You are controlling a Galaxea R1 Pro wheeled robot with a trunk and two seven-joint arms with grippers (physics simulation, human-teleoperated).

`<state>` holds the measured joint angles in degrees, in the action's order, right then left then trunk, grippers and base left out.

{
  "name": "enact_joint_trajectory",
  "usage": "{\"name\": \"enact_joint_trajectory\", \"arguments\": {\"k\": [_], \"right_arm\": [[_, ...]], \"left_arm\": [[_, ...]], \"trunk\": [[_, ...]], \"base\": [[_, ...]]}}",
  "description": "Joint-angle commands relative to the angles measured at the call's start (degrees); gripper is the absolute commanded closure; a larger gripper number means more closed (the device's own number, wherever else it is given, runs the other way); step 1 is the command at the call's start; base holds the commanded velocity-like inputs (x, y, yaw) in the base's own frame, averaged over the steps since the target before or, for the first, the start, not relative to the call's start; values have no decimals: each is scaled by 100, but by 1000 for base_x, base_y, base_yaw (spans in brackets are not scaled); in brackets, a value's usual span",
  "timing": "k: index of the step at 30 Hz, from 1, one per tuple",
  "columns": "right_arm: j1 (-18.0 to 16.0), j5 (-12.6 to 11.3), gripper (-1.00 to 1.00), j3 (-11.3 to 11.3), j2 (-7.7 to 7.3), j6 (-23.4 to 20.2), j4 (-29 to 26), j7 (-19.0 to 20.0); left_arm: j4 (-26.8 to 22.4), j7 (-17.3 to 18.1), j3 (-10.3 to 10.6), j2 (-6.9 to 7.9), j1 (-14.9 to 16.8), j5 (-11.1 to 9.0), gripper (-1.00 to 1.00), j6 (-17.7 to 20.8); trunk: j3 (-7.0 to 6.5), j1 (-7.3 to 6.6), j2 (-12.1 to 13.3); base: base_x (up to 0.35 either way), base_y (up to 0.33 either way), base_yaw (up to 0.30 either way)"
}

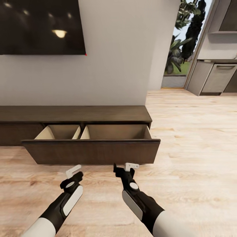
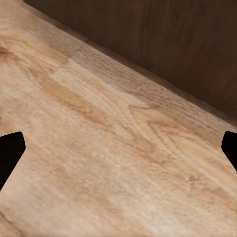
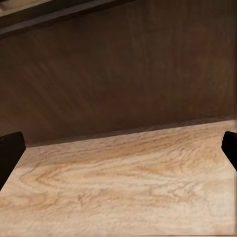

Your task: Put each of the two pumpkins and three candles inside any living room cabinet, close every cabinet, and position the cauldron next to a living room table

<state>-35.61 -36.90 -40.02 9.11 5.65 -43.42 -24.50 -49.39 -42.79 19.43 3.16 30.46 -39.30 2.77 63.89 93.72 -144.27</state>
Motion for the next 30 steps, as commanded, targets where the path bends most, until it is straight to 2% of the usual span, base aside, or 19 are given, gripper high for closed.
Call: {"name": "enact_joint_trajectory", "arguments": {"k": [1,3,5,6,8,9,14,17,23,26,30], "right_arm": [[-8,-58,-100,-35,-3,71,28,-30],[-8,-56,-100,-38,-4,95,58,-29],[-8,-53,-100,-40,-5,132,101,-29],[-8,-49,-100,-42,-6,184,162,-28],[-8,-16,-100,-84,-6,357,272,-17],[-8,22,-100,-126,-6,421,301,-8],[-8,200,-100,-250,-6,679,434,5],[-8,221,-100,-265,-6,940,464,7],[0,247,-100,-274,-6,1163,465,7],[7,250,-100,-277,-7,1344,464,10],[24,255,-100,-284,-14,1465,459,48]], "left_arm": [[-9,-45,102,8,4,-7,-100,14],[-9,-45,274,4,4,1,-100,-1],[-9,-47,583,2,3,11,-100,-33],[-9,-53,805,4,3,15,-100,-128],[-9,-61,1006,13,3,-5,-100,-362],[-7,-61,1042,16,3,-14,-100,-423],[70,-60,1096,25,3,-14,-100,-519],[152,-55,1104,29,3,7,-100,-542],[174,-54,1102,49,-3,13,-100,-561],[173,-52,1109,137,-12,16,-100,-684],[96,-29,1117,349,-64,-5,-100,-1050]], "trunk": [[28,1,-4],[72,6,-7],[117,11,-9],[139,14,-11],[183,19,-13],[205,22,-15],[316,35,-21],[382,42,-25],[515,58,-33],[582,65,-38],[582,65,-38]], "base": [[0,0,0],[0,0,0],[0,0,0],[0,0,0],[0,0,0],[0,0,0],[0,0,0],[0,0,0],[0,0,0],[0,0,0],[0,0,0]]}}
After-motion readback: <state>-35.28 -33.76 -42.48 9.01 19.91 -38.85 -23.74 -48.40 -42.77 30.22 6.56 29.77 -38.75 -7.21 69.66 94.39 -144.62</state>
